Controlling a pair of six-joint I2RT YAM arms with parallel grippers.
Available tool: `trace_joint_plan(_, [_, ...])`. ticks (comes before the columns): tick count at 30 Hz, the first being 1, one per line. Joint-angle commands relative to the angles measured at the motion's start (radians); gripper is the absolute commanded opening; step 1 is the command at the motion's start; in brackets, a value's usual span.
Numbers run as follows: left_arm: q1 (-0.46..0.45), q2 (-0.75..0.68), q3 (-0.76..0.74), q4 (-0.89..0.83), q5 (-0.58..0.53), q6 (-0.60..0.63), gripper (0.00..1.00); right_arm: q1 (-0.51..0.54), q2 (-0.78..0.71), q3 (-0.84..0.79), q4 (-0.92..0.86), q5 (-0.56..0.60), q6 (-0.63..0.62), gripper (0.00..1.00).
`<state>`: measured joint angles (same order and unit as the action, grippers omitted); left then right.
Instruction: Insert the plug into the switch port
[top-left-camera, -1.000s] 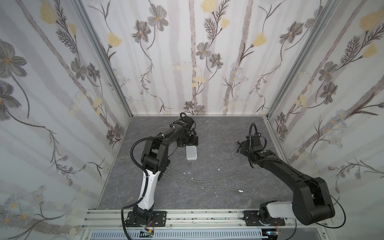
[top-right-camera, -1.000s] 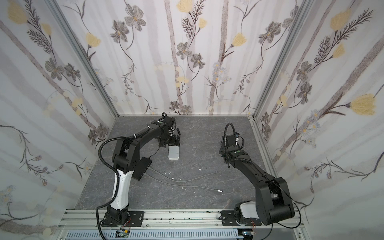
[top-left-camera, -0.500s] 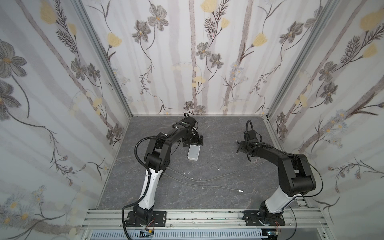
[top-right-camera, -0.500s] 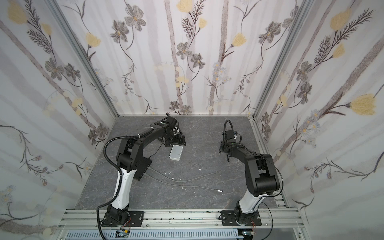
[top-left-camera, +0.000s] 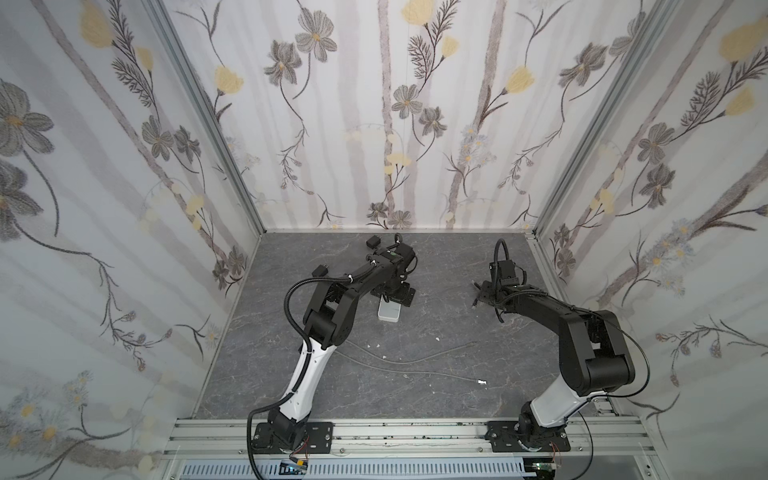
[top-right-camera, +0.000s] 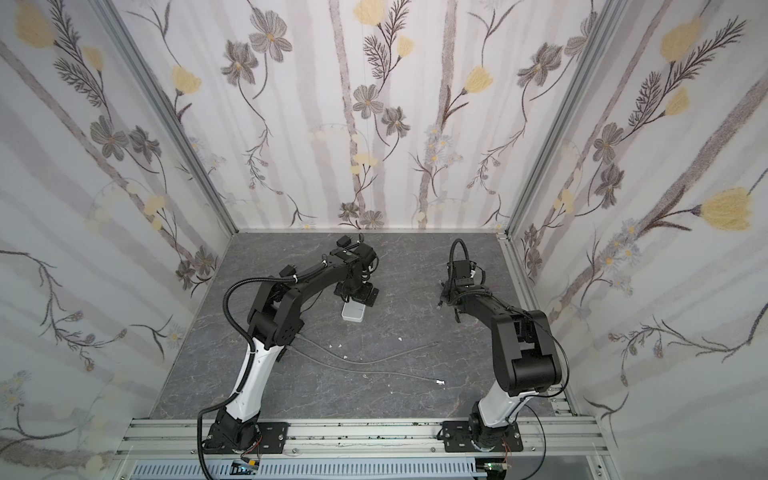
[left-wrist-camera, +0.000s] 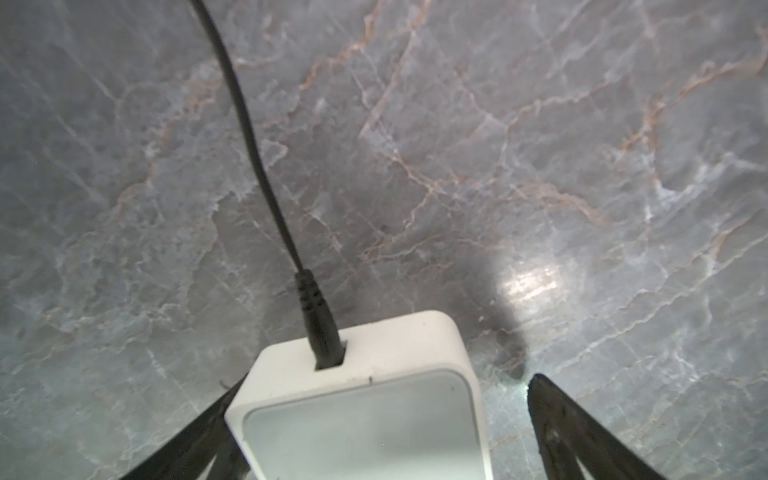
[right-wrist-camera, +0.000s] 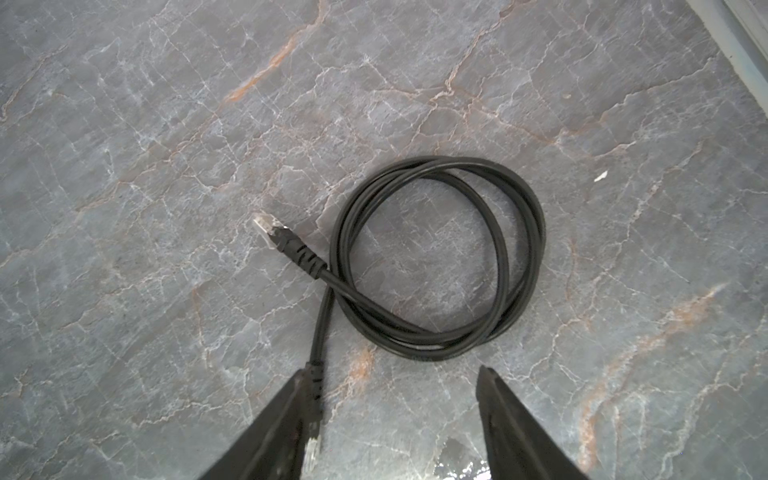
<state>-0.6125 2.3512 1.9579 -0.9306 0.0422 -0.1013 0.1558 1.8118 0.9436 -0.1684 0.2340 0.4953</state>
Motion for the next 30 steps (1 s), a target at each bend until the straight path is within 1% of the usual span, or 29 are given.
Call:
trace_joint_plan(1, [-0.008, 0.005, 0.007, -0.036, -0.057, 0.048, 0.96, 0.0, -0.013, 0.0, 0.025, 0.022, -0.012, 0.64])
trace_joint_plan(7, [-0.027, 0.007, 0.008, -0.057, -0.082, 0.114, 0.9, -0.001, -0.02, -0.001, 0.023, 0.063, -0.02, 0.61])
trace_joint_plan(11, [-0.027, -0.006, 0.001, -0.07, -0.062, 0.183, 0.81, -0.001, -0.024, -0.006, 0.023, 0.071, -0.022, 0.6])
trace_joint_plan(21, [-0.028, -0.07, -0.081, -0.028, -0.046, 0.306, 0.79, -0.001, -0.028, -0.005, 0.023, 0.063, -0.035, 0.59])
trace_joint_plan(23, [-0.027, -0.083, -0.1, -0.016, -0.046, 0.322, 0.79, -0.001, -0.023, -0.005, 0.025, 0.055, -0.035, 0.6])
trace_joint_plan(25, [-0.027, -0.089, -0.109, -0.009, -0.046, 0.334, 0.8, -0.001, -0.011, -0.003, 0.029, 0.015, -0.029, 0.59])
trace_joint_plan(27, [-0.027, -0.092, -0.109, -0.008, -0.052, 0.335, 0.81, -0.001, 0.008, 0.006, 0.025, -0.021, -0.011, 0.58])
trace_joint_plan(28, [-0.027, -0.094, -0.107, -0.007, -0.054, 0.331, 0.84, -0.001, 0.018, 0.01, 0.021, -0.035, 0.0, 0.56])
trace_joint_plan(29, [-0.028, -0.098, -0.102, -0.008, -0.053, 0.321, 0.9, -0.001, 0.028, 0.015, 0.022, -0.045, 0.007, 0.54])
trace_joint_plan(30, [-0.029, -0.109, -0.094, -0.005, -0.041, 0.302, 0.99, -0.001, 0.035, 0.017, 0.025, -0.057, 0.013, 0.52])
